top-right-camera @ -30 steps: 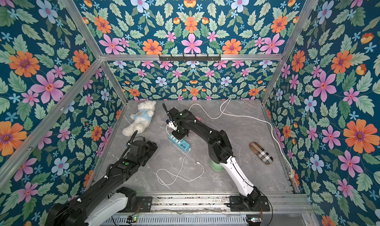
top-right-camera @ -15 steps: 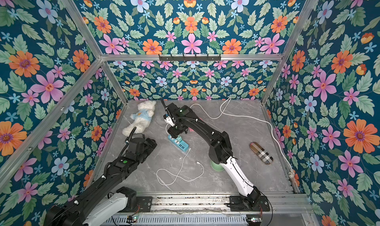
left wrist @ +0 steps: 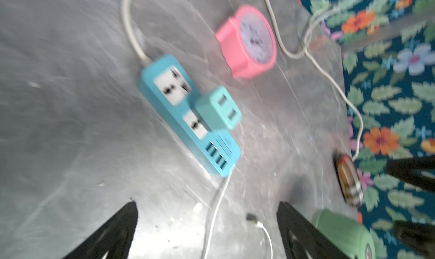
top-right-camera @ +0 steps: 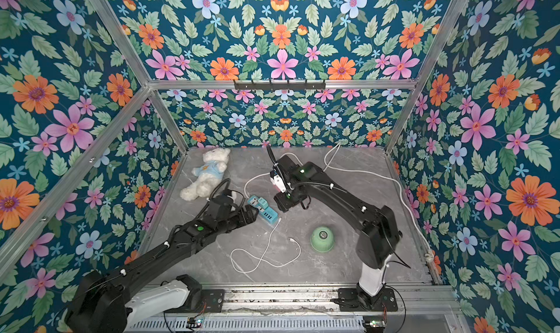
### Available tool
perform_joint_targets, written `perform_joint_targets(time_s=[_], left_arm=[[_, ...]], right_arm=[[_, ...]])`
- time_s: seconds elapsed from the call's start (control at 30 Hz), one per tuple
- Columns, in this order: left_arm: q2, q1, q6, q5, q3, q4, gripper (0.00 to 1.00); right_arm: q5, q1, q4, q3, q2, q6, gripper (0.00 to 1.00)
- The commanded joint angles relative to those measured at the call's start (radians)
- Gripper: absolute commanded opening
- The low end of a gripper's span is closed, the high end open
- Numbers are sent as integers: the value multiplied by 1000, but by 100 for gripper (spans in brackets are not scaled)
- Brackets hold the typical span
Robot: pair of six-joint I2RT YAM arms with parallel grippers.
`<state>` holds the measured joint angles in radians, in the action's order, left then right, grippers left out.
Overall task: Charge the cordless meat grinders
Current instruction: Pick up the charging cable from the center of the board.
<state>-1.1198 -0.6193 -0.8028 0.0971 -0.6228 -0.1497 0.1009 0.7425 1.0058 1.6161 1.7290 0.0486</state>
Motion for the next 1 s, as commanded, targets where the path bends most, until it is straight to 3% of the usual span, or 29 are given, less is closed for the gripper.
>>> perform_joint_targets(time_s=[0.0,0.1,0.3,0.67,0.97], left_arm=[[-17,-20,-41,-41,20,0,95],[33,-19,-134,-122,79,50,95],[114,-15,-261,-242,141,40,97],[214,-8,-359,-355,165,-33,98],[225,4,-355,-361,144,-59,98]], right_arm=[[21,17,-88,-171,-97,15,59],[-10,56,-105,-279,-131,-21,57],[-15,89,-123,-304,-81,-66,57],[-30,108,-136,-298,50,-95,57],[-22,109,-113,-287,77,-108,56]])
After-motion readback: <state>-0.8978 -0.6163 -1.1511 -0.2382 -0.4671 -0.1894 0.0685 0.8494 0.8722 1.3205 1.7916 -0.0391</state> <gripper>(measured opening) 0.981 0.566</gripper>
